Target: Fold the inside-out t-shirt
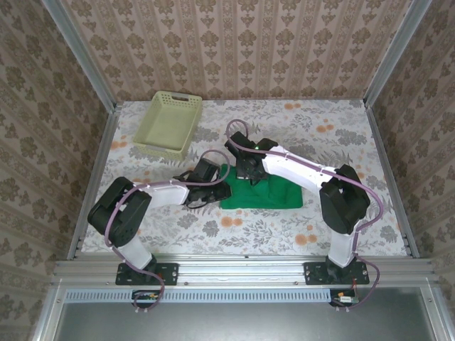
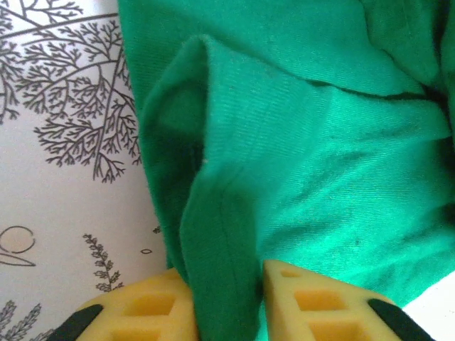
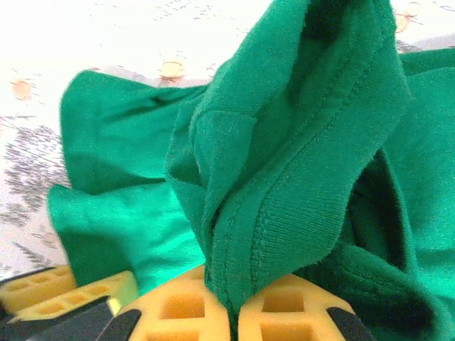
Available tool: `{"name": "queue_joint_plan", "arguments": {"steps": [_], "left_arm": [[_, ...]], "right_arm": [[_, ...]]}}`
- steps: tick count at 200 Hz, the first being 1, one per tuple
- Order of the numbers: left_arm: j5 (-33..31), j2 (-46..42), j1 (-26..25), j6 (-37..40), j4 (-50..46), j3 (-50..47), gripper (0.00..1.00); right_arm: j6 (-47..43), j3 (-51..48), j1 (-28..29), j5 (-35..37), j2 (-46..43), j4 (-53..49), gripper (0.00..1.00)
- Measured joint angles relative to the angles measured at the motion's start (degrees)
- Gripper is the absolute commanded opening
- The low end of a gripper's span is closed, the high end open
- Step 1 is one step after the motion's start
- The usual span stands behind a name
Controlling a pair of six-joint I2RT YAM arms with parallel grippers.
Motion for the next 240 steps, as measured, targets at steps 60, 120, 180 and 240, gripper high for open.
{"name": "queue_joint_plan", "arguments": {"steps": [60, 120, 180, 240], "left_arm": [[0.15, 0.11, 0.00, -0.72, 2.32, -1.22, 0.23], [-4.61, -10.27, 2.01, -2.49, -0.39, -7.96, 0.40], [-13.64, -19.34, -3.13, 1.97, -13.90, -0.44, 0.55], [-16.50, -2.12, -10.91, 8.55, -20.24, 21.73, 0.66]], "right_arm": [[3.32, 0.00, 0.26, -4.94, 0.85, 5.68, 0.09], [1.70, 0.04, 0.66, -10.45, 3.56, 6.82, 0.62], [-4.83, -10.99, -12.28, -11.19, -14.56, 8.11, 0.62], [-10.10, -13.22, -18.69, -11.13, -8.24, 9.53, 0.61]]}}
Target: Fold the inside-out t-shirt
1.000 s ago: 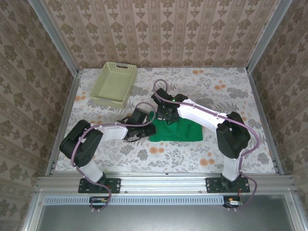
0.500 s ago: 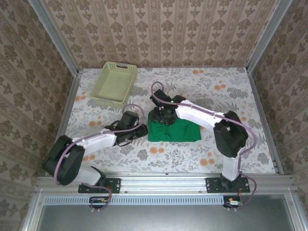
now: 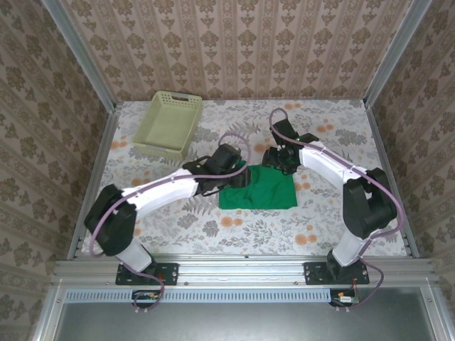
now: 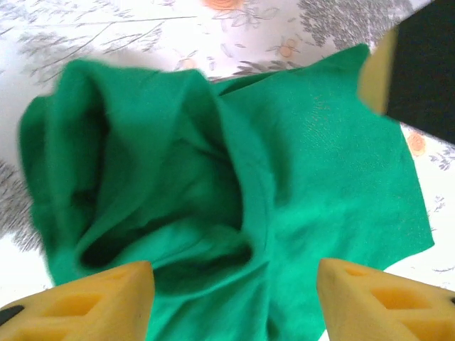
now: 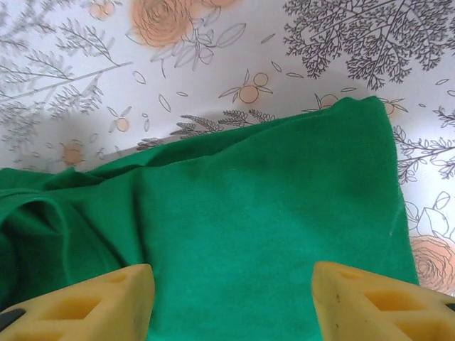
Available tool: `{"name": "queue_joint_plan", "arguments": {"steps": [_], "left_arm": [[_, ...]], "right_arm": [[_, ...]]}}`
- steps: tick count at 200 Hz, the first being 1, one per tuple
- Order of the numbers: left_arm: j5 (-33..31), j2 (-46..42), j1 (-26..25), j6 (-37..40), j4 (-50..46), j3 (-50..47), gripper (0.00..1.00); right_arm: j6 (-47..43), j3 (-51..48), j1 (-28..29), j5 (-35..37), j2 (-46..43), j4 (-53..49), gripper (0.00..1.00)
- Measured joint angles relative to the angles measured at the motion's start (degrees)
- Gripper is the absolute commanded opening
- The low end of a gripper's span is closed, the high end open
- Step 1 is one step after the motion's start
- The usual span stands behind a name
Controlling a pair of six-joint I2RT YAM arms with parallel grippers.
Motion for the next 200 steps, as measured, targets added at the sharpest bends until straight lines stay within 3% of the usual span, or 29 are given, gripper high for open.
{"name": "queue_joint_plan", "arguments": {"steps": [16, 28, 63, 97, 121, 153, 200], "left_arm": [[-1.55, 5.01, -1.46, 0.92, -2.71, 4.35, 0.68], [-2.64, 7.80, -2.19, 1.27, -4.09, 5.90, 0.64], [-4.90, 11.10, -2.38, 0.74, -7.52, 4.35, 0.40], [-5.57, 7.43, -0.74, -1.57, -5.90, -5.60, 0.17], [-5.05, 1.92, 1.53, -3.54, -2.03, -12.66, 0.16], [-3.87, -4.31, 5.09, -4.72, 1.36, -19.21, 0.17], [2.03, 1.95, 12.22, -2.10, 5.25, -16.17, 0.15]], "right_arm": [[-0.79, -0.04, -0.11, -0.37, 1.40, 1.44, 0.62], [-1.25, -0.04, -0.15, -0.63, 2.49, 2.36, 0.61], [-1.68, -0.61, -1.29, 0.00, 6.34, 3.19, 0.58], [-0.17, -6.54, -4.94, 0.76, 6.51, 4.79, 0.49], [2.10, -11.43, -5.05, 1.77, 3.43, 7.43, 0.40], [7.19, -21.40, -0.87, 4.20, -5.49, 6.38, 0.38], [17.33, -32.09, 10.49, 6.38, -19.63, 3.15, 0.37]]}}
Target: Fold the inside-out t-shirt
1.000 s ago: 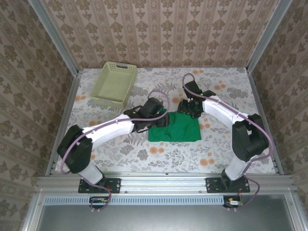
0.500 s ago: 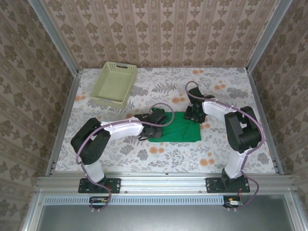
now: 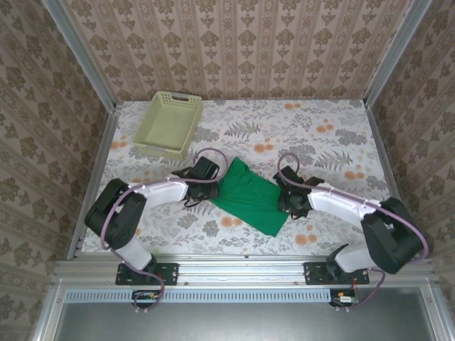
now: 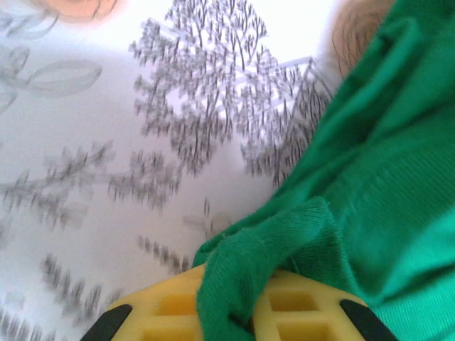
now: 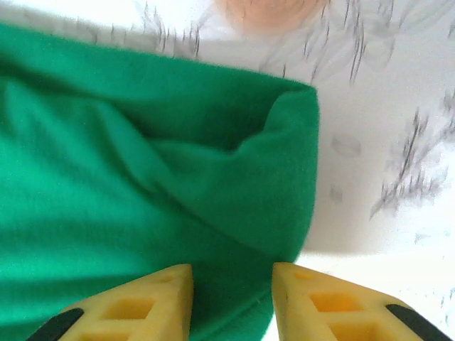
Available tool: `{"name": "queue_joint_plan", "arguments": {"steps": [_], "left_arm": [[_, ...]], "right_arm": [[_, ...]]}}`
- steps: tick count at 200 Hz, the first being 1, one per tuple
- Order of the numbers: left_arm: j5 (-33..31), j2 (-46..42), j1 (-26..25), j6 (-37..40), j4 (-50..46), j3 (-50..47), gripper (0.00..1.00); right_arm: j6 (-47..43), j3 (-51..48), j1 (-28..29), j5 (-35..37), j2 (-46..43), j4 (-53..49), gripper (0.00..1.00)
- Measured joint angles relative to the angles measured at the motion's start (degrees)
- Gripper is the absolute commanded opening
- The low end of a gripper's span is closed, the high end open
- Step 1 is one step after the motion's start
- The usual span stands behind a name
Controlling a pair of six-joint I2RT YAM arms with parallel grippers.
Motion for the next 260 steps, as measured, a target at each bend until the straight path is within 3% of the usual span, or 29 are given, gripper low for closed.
{"name": "queue_joint_plan", "arguments": {"steps": [21, 44, 65, 99, 134, 193, 234, 260], "left_arm": [[2.16, 4.87, 2.25, 3.10, -0.90, 6.80, 0.25], [2.19, 7.45, 3.32, 7.19, -4.09, 14.40, 0.46], [-0.22, 4.39, 3.30, 7.72, -7.23, 16.13, 0.59], [-1.46, -9.09, 2.56, 3.63, -8.04, 7.37, 0.66], [0.83, -13.64, -0.70, -2.32, -4.13, -1.07, 0.66], [6.40, -2.29, -0.76, -7.72, 4.07, -2.23, 0.61], [8.33, 0.70, 0.76, -8.79, 4.66, -0.74, 0.51], [9.05, 2.19, 1.44, -8.72, 2.54, 1.05, 0.44]], "right_arm": [[3.45, -0.24, 5.27, 0.11, -4.37, -1.81, 0.41], [3.02, 3.45, 7.41, 0.48, -6.12, -4.79, 0.52], [-2.51, 10.27, 4.59, 0.87, -4.92, -5.46, 0.56], [-16.24, 24.17, -3.54, -2.32, 8.24, -2.71, 0.66], [-28.37, 35.36, -5.88, -4.85, 24.26, -2.21, 0.71], [-36.00, 43.01, -5.88, -7.65, 36.61, -2.64, 0.75], [-35.78, 43.50, -5.88, -10.60, 39.04, -2.67, 0.69], [-34.99, 42.69, -5.88, -12.00, 39.04, -2.14, 0.54]]}}
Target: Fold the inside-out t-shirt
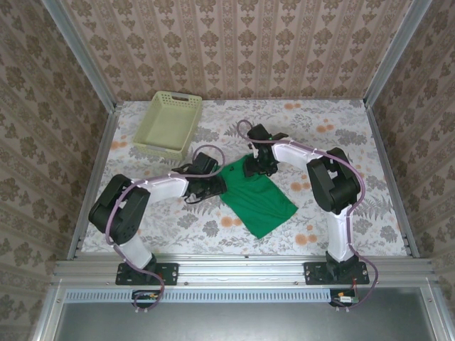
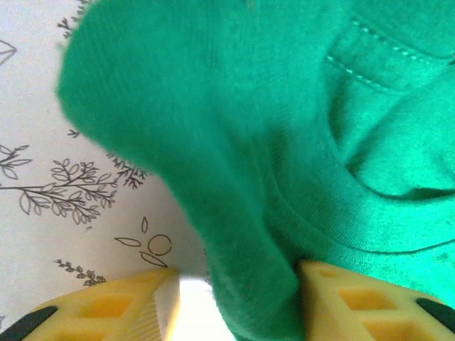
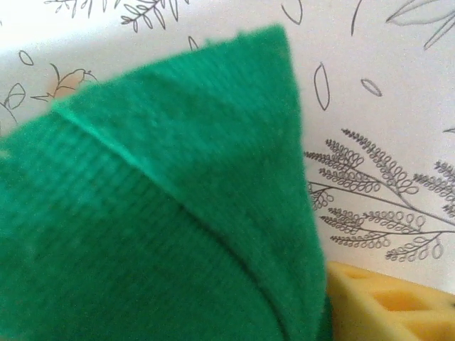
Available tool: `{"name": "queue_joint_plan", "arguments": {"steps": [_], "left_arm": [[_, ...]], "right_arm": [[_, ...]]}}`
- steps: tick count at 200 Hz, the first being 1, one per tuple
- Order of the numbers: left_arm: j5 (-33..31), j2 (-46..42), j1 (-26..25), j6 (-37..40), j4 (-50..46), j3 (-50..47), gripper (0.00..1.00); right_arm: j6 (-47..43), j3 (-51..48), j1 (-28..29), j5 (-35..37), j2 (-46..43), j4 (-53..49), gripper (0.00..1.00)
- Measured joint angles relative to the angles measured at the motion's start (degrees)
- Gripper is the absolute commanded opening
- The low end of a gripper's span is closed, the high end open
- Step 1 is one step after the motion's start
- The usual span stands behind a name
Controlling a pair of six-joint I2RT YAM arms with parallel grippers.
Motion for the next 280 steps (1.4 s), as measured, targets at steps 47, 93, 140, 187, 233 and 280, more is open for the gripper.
{"name": "queue_joint_plan", "arguments": {"steps": [47, 93, 140, 187, 233, 280], "left_arm": [[1.42, 2.60, 0.81, 0.24, -2.97, 2.89, 0.38], [1.92, 3.15, 0.90, 0.85, -3.15, 3.56, 0.32], [2.43, 3.87, 0.63, 2.01, -1.38, 4.11, 0.20], [6.01, 6.05, -1.09, 1.86, 11.96, 2.60, 0.01], [6.67, -0.15, -1.38, 1.73, 16.15, -1.86, 0.00], [6.14, -9.90, -0.61, 1.73, 17.31, -3.45, 0.00]], "right_arm": [[4.55, -8.94, -0.39, -2.78, -4.85, 7.17, 0.32], [10.43, -17.97, 1.27, -5.25, -10.60, 12.28, 0.19], [17.66, -25.59, 2.71, -6.36, -16.39, 16.09, 0.05], [20.52, -28.15, 1.75, -5.75, -20.63, 16.70, 0.00], [20.72, -28.28, 1.20, -5.40, -26.01, 17.55, 0.00], [20.65, -28.46, -2.45, -5.20, -30.14, 17.57, 0.00]]}}
